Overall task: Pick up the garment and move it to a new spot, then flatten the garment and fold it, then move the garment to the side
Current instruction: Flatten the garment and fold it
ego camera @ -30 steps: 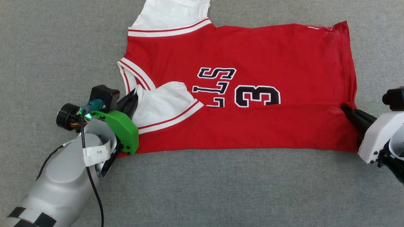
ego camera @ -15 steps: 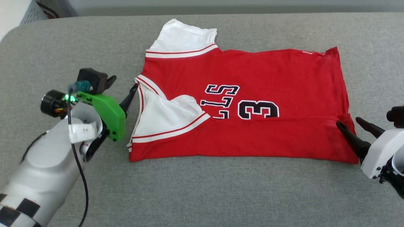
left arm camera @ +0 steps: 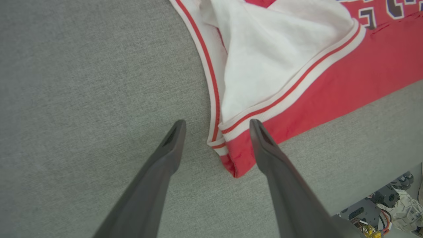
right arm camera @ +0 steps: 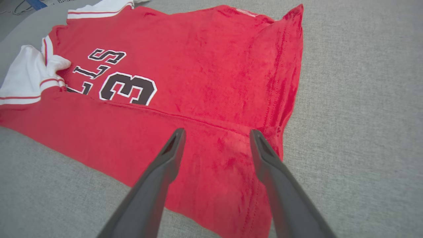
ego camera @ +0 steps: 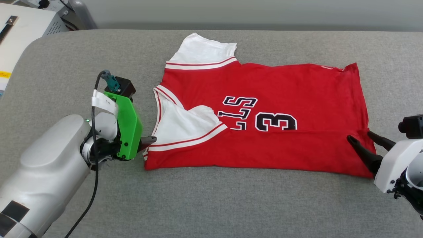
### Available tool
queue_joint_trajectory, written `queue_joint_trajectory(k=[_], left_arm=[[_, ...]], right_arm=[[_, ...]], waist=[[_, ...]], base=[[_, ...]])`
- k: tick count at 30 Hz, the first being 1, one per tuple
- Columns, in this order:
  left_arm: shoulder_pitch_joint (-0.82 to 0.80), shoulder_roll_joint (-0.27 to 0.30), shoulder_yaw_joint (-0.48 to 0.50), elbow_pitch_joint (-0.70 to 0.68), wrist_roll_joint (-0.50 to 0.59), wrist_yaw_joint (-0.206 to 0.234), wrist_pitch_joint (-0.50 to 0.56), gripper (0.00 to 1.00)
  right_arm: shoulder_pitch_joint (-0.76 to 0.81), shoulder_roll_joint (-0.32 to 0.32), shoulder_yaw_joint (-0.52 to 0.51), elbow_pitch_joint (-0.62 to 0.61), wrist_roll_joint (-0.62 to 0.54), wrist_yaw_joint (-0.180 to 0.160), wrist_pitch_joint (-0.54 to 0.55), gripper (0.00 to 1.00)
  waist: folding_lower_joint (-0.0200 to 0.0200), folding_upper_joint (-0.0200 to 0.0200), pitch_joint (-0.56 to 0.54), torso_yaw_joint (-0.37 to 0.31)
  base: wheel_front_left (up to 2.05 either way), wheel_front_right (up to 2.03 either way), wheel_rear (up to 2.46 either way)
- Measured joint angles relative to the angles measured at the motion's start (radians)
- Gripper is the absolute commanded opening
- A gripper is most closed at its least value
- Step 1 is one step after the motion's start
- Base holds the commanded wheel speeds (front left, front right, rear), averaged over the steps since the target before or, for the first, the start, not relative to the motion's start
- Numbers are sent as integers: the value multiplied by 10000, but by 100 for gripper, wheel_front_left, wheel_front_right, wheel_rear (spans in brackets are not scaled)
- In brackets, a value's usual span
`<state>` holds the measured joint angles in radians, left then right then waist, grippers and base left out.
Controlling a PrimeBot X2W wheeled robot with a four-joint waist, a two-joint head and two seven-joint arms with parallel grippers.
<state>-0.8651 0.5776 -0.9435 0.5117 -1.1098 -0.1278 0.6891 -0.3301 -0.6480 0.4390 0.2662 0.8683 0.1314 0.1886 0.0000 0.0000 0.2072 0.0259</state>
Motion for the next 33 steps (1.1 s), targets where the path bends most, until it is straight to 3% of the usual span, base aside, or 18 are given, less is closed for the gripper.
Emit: queue_joint_trajectory(k=[12, 13, 14, 21, 27, 30, 33], left_arm=[[405, -146, -671, 1009, 188, -4, 316, 100], [405, -136, -675, 1028, 192, -12, 240, 44], [412, -128, -677, 1049, 198, -13, 125, 0], [674, -42, -740, 748, 284, -12, -1064, 0], [989, 305, -811, -167, 303, -10, -1676, 0], [1033, 510, -832, -593, 366, -10, -1781, 0], [1054, 600, -834, -815, 477, 4, -1879, 0]], right_arm=[[-311, 199, 203, -59, -127, 0, 282, 100], [-324, 180, 205, -69, -188, 0, 265, 100], [-345, 159, 207, -86, -226, 0, 259, 100], [-897, -667, 44, -681, -330, 0, 840, 100], [-1139, -1862, 123, -1218, 293, 0, 3653, 100], [-1142, -2125, 215, -1290, 472, 0, 4752, 100], [-1142, -1985, 219, -1032, 508, 0, 5214, 100]], waist=[[0, 1, 616, -569], [0, 0, 646, -617], [0, 0, 657, -650], [0, 1, 314, -679], [0, 0, -33, -541], [0, 0, -14, -450], [0, 0, 135, -386]], base=[[0, 0, 0], [0, 0, 0], [0, 0, 0], [0, 0, 0], [0, 0, 0], [0, 0, 0], [0, 0, 0]])
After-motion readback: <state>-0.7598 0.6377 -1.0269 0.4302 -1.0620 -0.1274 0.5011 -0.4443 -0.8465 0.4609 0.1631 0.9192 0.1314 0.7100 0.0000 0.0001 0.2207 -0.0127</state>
